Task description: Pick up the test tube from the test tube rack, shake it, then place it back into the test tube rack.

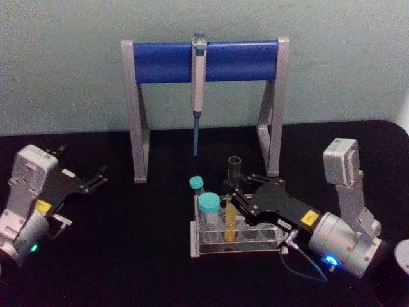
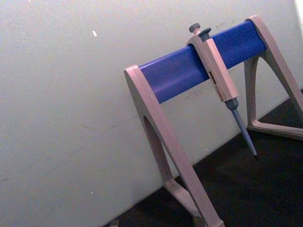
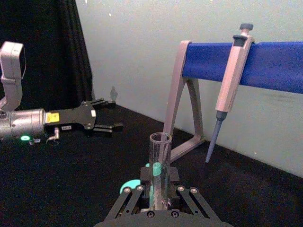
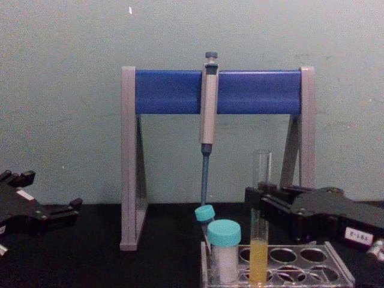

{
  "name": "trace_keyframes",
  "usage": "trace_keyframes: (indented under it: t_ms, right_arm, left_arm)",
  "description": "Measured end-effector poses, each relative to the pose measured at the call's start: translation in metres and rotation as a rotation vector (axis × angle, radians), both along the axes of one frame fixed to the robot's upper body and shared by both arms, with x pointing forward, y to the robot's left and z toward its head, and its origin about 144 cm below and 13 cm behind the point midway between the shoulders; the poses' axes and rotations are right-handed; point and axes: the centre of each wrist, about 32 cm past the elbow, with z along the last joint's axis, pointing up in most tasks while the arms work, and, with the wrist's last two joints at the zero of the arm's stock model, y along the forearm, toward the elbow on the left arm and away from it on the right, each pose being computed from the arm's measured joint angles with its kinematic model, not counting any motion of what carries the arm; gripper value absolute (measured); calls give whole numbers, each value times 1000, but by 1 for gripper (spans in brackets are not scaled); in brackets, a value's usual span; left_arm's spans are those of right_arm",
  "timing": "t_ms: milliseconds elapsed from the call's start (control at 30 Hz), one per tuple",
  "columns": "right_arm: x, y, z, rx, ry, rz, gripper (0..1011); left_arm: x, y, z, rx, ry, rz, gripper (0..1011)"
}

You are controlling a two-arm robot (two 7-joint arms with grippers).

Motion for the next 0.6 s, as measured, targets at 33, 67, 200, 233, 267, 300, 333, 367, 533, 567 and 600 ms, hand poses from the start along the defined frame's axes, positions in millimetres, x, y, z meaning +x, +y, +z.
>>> trace_keyframes:
  t_ms: [33,67,200,233,267,300,333,367,533,567,600]
  right_arm:
    - [-1,0,0,3,-2,-1,229]
    - [-1,-1,0,5,-4,-2,229]
    - [-3,-3,5,17,-25,-2,229]
    - [-3,-3,5,17,-25,-2,229]
    - [-3,-3,7,20,-32,0,229]
    - [-3,-4,8,20,-36,1,229]
    - [-3,-4,10,22,-42,4,229]
    - [-3,-3,11,22,-45,5,229]
    - [-2,-4,20,24,-67,6,229]
    - [-1,-5,23,24,-75,4,229]
    - [0,-5,24,25,-79,2,229]
  left_arm:
    - [0,0,0,0,0,0,1001]
    - [0,0,0,0,0,0,1001]
    - [0,0,0,0,0,0,1001]
    - [0,0,0,0,0,0,1001]
    - [0,0,0,0,0,0,1001]
    - [0,0,0,0,0,0,1001]
    - [0,0,0,0,0,0,1001]
    - [0,0,0,0,0,0,1001]
    - [0,0,0,0,0,0,1001]
    - [0,0,0,0,0,0,1001]
    - [0,0,0,0,0,0,1001]
